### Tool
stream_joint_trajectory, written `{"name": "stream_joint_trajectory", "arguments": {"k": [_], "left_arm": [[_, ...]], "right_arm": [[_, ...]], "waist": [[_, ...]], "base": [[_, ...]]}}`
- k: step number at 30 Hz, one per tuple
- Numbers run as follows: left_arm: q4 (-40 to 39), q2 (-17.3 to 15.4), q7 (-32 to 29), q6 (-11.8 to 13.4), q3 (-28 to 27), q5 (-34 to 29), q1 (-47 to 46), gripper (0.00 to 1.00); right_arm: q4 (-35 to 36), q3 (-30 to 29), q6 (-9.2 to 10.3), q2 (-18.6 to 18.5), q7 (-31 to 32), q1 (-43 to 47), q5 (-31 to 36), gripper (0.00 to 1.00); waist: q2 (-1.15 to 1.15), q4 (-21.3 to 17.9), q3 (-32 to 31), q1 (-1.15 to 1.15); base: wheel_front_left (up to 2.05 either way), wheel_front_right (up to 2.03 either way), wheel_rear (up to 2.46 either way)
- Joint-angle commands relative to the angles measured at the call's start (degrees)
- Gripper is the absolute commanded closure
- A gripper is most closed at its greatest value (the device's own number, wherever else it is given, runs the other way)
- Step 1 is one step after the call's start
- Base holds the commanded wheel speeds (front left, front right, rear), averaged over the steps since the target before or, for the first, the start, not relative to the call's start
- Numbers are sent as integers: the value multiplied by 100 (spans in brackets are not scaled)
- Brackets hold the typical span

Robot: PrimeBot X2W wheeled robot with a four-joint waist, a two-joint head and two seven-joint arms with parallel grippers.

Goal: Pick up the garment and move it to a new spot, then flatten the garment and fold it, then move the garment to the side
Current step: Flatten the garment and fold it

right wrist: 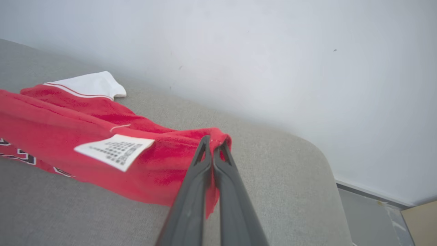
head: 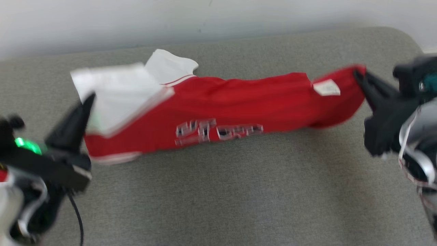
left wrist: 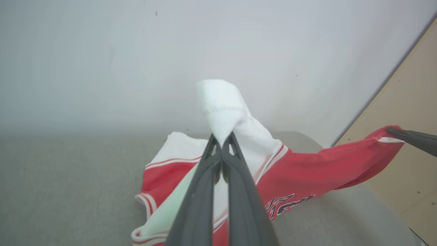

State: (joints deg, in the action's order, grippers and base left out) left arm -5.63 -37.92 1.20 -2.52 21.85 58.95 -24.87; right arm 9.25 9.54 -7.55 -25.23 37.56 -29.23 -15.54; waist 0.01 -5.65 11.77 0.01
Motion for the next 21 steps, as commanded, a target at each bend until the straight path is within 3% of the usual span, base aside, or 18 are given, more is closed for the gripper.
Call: {"name": "stream_joint_trajectory", "arguments": {"k": [1, 10, 21], "left_arm": [[49, -24, -66, -26, -33, -111, -304, 100], [777, -64, -468, -63, -185, -683, -3000, 100], [1559, -96, -302, -46, -269, -1522, -5356, 100]], "right_arm": [[-93, 124, 13, -105, -57, -312, -51, 100], [-1388, 913, 13, -116, -773, -3001, -202, 100], [-2817, 543, 13, 343, -2218, -4859, 82, 100]], "waist": [[-1, -163, 202, -1], [-1, -604, 1022, -1], [-1, -948, 1879, -1]], "base": [[0, 0, 0], [0, 0, 0], [0, 0, 0]]}}
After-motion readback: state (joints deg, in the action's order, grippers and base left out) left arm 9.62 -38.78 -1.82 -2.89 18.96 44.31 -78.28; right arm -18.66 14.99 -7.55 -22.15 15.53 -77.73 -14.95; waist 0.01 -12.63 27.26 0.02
